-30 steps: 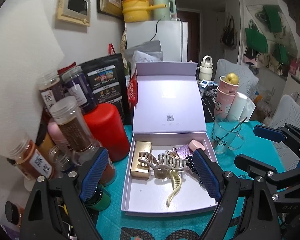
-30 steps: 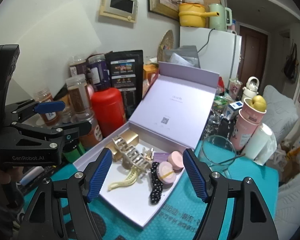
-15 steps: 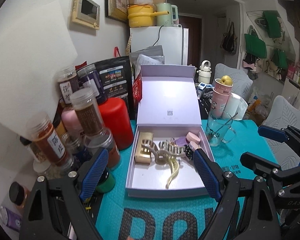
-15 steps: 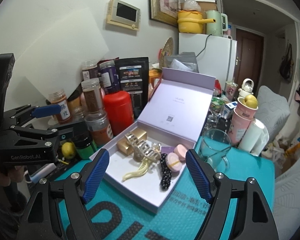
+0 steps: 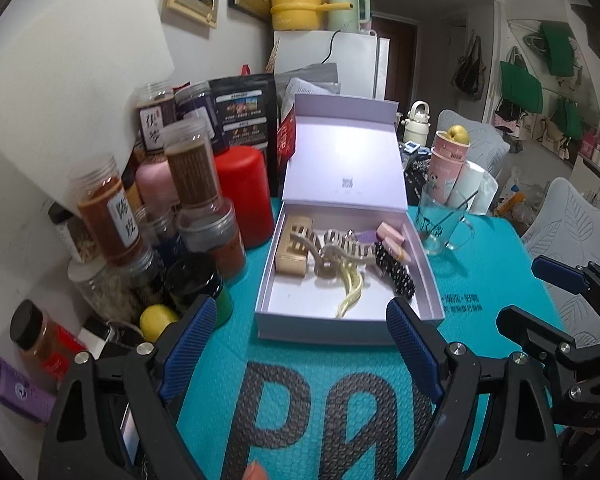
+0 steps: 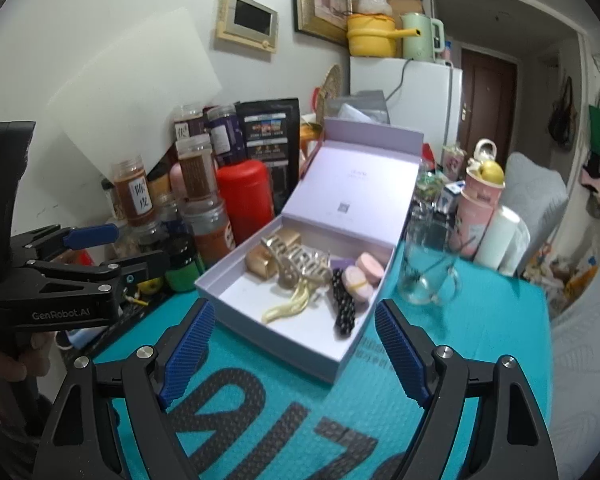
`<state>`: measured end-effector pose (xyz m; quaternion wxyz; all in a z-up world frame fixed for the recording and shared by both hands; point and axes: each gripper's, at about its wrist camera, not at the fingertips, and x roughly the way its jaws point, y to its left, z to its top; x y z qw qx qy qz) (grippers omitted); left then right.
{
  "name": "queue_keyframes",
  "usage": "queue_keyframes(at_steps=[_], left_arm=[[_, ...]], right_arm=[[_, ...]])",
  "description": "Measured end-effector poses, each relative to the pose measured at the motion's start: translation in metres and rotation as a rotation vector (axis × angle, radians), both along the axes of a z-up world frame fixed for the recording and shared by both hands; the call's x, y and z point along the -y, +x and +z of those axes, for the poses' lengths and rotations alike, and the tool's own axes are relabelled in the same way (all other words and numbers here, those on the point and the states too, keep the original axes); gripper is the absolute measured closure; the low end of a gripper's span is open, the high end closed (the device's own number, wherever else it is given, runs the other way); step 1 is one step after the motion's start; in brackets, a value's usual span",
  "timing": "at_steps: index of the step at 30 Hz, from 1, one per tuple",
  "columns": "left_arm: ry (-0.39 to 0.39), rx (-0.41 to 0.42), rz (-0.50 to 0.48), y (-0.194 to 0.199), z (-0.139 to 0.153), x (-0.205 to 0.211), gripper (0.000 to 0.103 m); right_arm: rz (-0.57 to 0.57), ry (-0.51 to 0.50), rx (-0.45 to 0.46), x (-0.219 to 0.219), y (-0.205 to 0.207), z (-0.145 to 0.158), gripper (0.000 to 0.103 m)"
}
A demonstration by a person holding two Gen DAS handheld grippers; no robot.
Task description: Organize rigid objects
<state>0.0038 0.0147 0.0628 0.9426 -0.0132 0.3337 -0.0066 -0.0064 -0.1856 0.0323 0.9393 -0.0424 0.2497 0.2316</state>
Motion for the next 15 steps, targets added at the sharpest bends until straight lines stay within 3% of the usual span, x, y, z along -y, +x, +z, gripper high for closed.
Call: queue_keyframes(at_steps=[15], left_arm=[[-0.007,-0.076,0.009,-0.007,-0.027,-0.003,0.015]], right_arm=[[-0.035,-0.002,-0.063,-0.002,-0.008,-0.023,0.020]])
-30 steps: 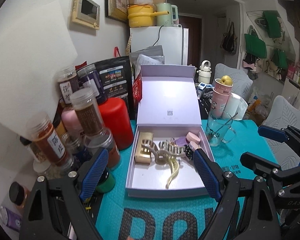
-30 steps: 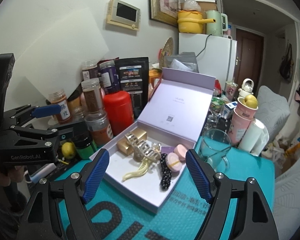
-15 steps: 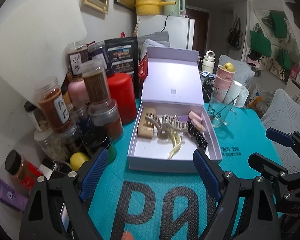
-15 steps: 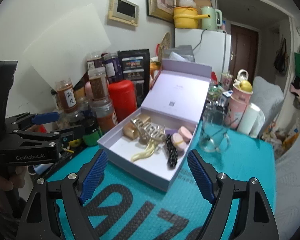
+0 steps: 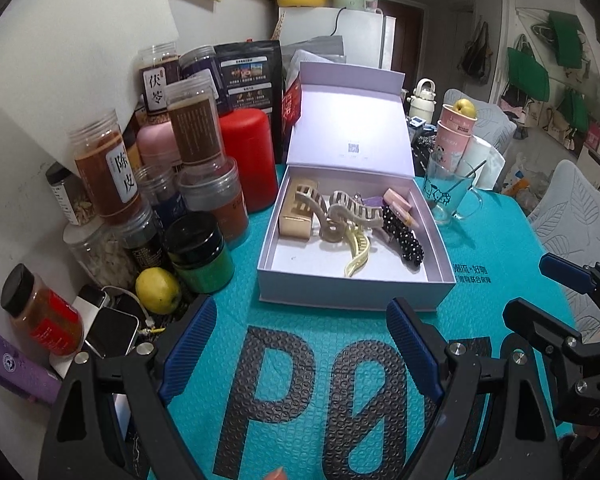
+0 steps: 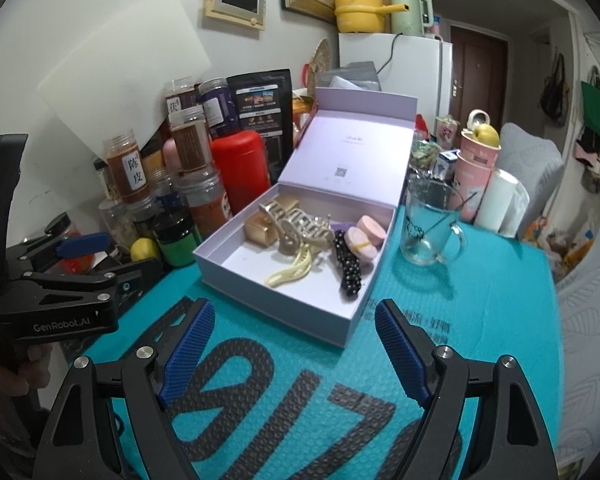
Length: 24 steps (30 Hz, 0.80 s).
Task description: Organize rigid objects
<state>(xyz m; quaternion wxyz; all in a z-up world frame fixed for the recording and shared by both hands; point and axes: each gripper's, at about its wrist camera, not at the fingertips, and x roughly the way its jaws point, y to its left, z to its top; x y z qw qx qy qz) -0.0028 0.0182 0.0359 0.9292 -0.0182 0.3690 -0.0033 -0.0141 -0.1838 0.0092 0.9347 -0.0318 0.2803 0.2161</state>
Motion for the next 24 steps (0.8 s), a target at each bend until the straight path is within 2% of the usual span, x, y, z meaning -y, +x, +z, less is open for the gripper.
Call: queue_keyframes(at_steps=[6,11,16,24], left_arm=[[0.001,-0.008,-0.013,0.001,-0.002,0.004,0.015],[-0.001,-0.017,-0.020,0.004,-0.004,0.005,0.015],[0.042,-0.015,-0.024,0.003,-0.003,0.011,0.015],[0.031,-0.018,-0.045,0.001,0.000,0.015,0.015]], right_arm=[[-0.021,-0.036,-0.006,-0.002,0.002,-0.005,0.020],[-0.023,-0.033,-0.006,0.000,0.002,-0.004,0.020],[-0.026,-0.037,-0.006,0.001,0.002,-0.003,0.020],[-0.026,-0.032,-0.019,0.005,0.004,-0.004,0.020]])
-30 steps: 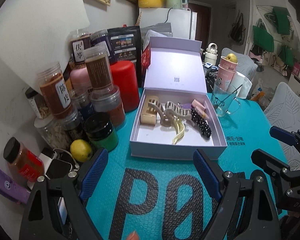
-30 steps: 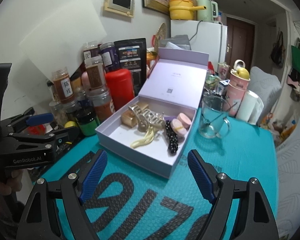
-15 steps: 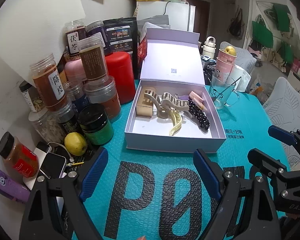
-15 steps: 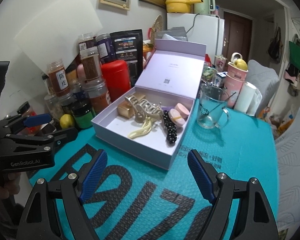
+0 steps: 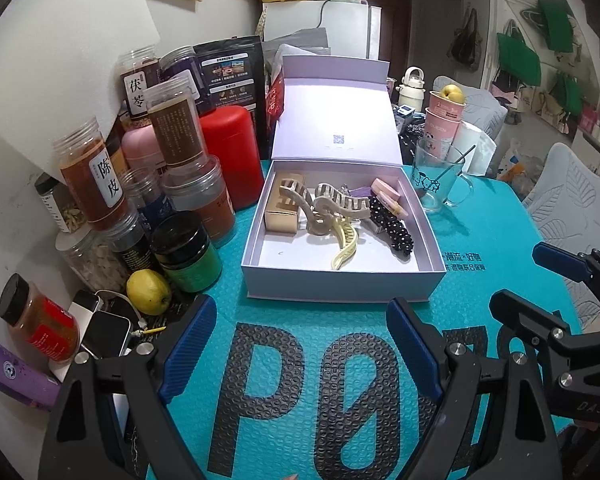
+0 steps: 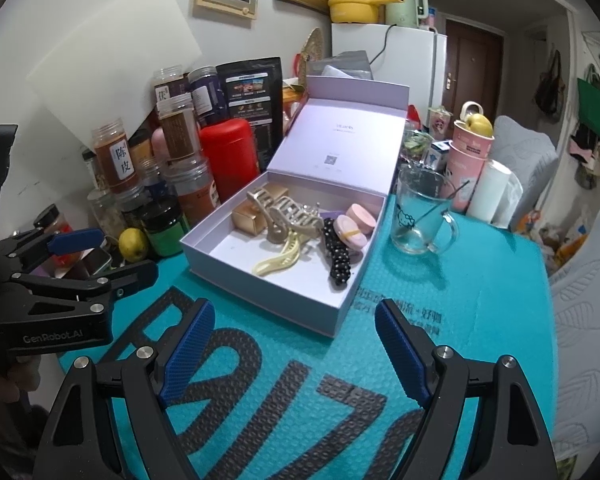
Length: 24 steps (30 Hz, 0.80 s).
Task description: Organize rigid objects
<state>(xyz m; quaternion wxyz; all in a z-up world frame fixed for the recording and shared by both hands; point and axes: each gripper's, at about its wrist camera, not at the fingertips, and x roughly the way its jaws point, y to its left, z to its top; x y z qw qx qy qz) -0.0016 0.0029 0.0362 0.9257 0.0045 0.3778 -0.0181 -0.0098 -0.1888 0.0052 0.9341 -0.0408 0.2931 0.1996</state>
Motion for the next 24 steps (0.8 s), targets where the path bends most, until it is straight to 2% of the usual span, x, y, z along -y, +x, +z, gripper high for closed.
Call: queue_keyframes(at_steps=[24], left_arm=[[0.009,-0.014,-0.015,-0.001,-0.001,0.007,0.015]], right_arm=[[-0.023,0.014,0.008,0.011,-0.005,0.004,0.020]])
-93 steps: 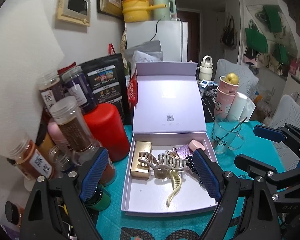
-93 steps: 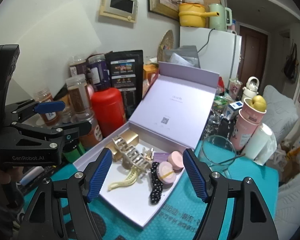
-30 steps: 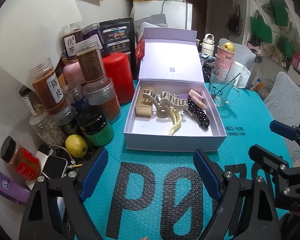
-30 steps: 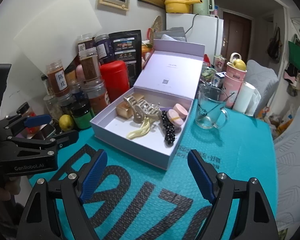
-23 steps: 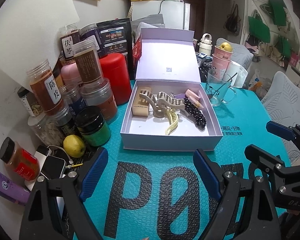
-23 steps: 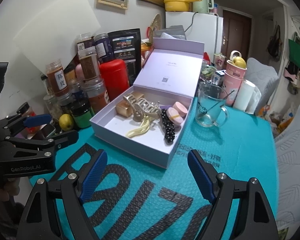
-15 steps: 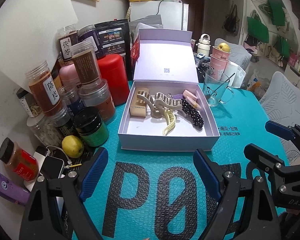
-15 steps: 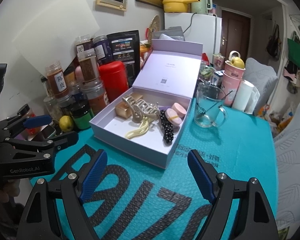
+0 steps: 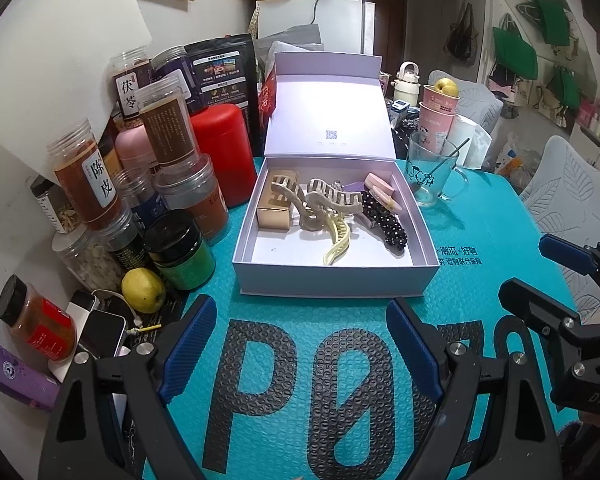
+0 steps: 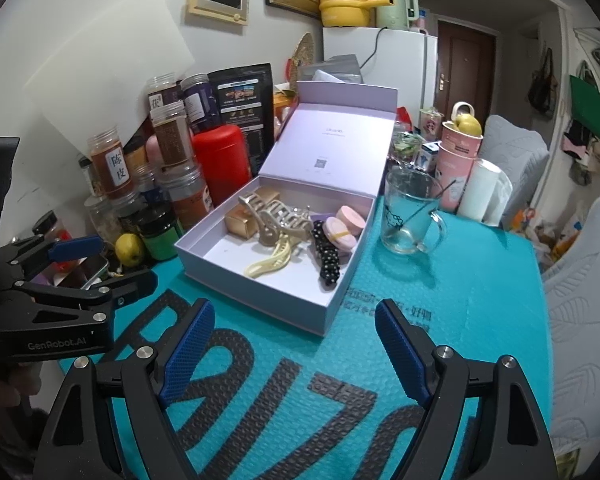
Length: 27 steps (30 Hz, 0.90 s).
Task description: Organize rigid objects
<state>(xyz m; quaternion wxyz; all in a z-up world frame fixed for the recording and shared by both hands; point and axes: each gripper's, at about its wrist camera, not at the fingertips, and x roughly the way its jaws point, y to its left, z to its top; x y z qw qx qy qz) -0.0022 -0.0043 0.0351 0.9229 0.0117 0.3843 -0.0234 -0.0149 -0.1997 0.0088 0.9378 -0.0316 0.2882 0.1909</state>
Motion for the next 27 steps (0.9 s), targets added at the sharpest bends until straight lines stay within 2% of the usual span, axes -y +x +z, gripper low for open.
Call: queue_keyframes(at_steps=[27], left_arm=[[0.017,-0.012,-0.003,-0.0010,-0.0040,0.0050,0.015]], right_arm=[[-0.015,0.010,-0.013,0.0066,-0.0016,-0.0052,0.020]])
